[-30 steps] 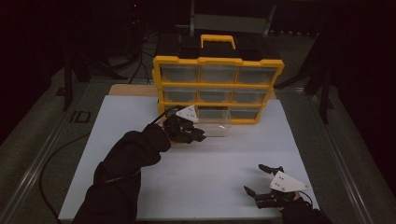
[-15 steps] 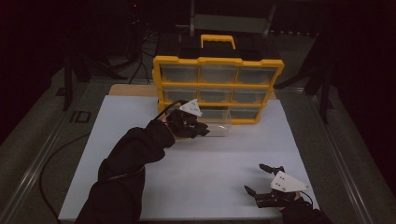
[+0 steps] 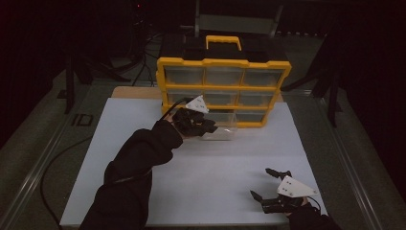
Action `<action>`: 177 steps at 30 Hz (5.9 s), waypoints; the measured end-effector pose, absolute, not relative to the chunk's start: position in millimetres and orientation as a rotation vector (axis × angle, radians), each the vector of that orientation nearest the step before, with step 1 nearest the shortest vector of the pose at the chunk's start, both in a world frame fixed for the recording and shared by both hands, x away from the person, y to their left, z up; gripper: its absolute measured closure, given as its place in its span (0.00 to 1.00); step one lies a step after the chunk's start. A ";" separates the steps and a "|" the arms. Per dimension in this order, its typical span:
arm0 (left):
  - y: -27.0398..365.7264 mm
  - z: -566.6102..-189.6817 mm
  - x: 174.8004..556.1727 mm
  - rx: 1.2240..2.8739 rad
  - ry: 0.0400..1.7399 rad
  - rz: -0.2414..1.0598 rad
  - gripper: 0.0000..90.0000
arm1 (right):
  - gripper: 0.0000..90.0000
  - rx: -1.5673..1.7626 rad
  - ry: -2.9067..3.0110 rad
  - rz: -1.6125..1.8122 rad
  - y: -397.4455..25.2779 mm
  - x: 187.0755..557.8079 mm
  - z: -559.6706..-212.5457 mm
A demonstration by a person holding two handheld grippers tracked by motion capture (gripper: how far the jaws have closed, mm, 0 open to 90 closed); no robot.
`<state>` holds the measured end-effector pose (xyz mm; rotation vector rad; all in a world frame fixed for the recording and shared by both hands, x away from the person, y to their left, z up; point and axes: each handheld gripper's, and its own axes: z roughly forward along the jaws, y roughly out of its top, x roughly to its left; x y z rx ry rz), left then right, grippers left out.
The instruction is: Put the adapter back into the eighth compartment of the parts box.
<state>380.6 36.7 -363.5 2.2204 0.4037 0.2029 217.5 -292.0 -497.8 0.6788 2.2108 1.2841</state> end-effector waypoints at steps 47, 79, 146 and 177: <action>8.3 -394.3 402.5 1.999 0.617 0.380 0.84 | 0.10 0.683 2.209 1.297 -292.0 216.9 -497.4; 9.3 -424.4 416.2 2.013 0.709 0.351 0.84 | 0.10 0.677 2.211 1.291 -292.1 217.3 -497.7; 25.0 -416.3 386.8 2.105 0.681 0.333 0.00 | 0.10 0.680 2.218 1.287 -291.2 216.8 -497.6; 26.1 -445.2 354.5 2.125 0.669 0.306 0.00 | 0.10 0.681 2.213 1.292 -291.4 216.8 -497.2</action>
